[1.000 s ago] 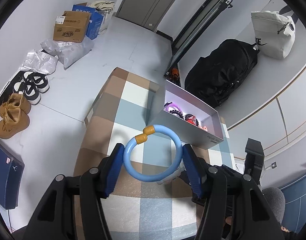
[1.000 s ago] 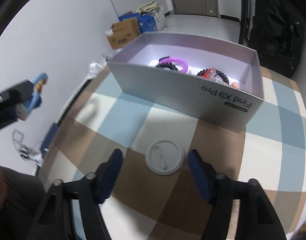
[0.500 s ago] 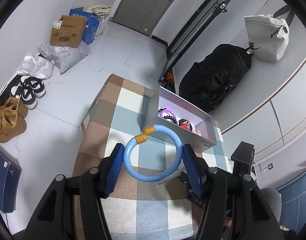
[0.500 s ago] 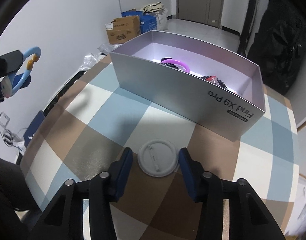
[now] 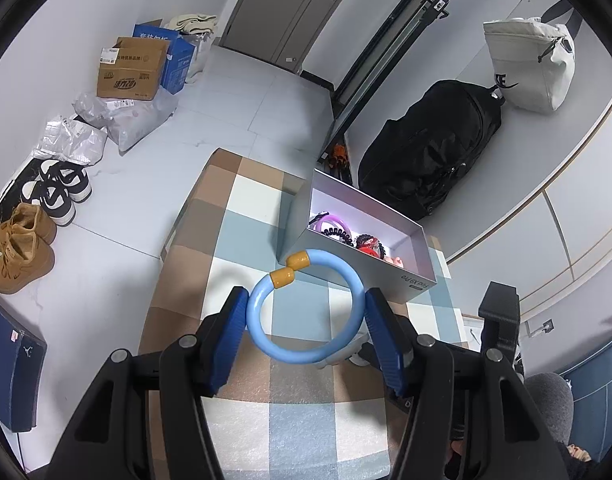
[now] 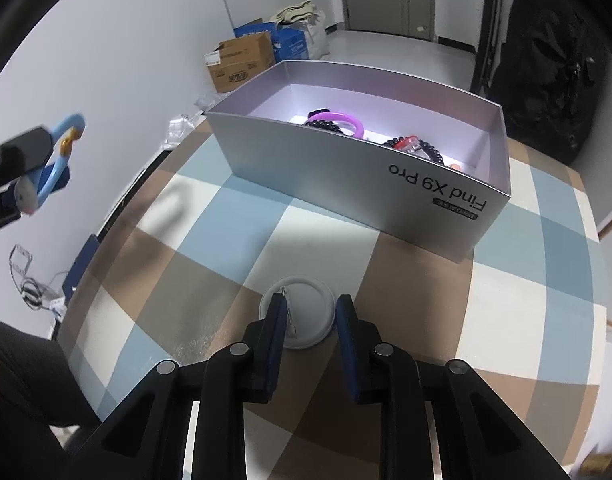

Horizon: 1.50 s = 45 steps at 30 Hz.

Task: Organize jewelry
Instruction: 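Lift the blue ring with the left gripper while the right gripper grasps the white disc, then carry the blue ring and white disc into the box and open both grippers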

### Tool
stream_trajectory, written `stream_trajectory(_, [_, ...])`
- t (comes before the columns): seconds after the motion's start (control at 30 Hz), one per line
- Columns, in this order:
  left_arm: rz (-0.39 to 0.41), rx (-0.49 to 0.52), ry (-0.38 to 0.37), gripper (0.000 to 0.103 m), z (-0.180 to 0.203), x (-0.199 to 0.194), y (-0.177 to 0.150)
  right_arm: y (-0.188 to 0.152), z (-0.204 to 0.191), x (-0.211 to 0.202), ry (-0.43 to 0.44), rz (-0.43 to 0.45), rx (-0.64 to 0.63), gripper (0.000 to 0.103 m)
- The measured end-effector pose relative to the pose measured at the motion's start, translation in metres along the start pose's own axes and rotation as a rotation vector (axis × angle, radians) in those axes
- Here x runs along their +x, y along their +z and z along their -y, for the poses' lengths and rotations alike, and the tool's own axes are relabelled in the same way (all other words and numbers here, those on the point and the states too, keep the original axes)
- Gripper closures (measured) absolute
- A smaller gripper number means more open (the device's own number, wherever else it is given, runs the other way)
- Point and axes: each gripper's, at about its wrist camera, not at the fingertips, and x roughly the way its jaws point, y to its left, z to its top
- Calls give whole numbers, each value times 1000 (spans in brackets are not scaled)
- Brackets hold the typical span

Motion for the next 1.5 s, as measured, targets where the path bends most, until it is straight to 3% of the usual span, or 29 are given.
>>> stream_trajectory(0.27, [-10,5,14,49,3,3,0,7,-4,-8,33,20,28,79])
stream_trajectory(0.73, [7,12,34,49,26,13,18,32,-1,-55,167,150,62,79])
stream_trajectory(1.1, [4,-18,20,49,39,30,44,65,26,-60,205,195,144,79])
stream_trajectory(1.3, [14,0,65,49,47,47,50,74,47,-57,210,216,190,79])
stream_trajectory(1.5, [-31,22,71,49,52,69,57,83,75,-46,210,210,261,79])
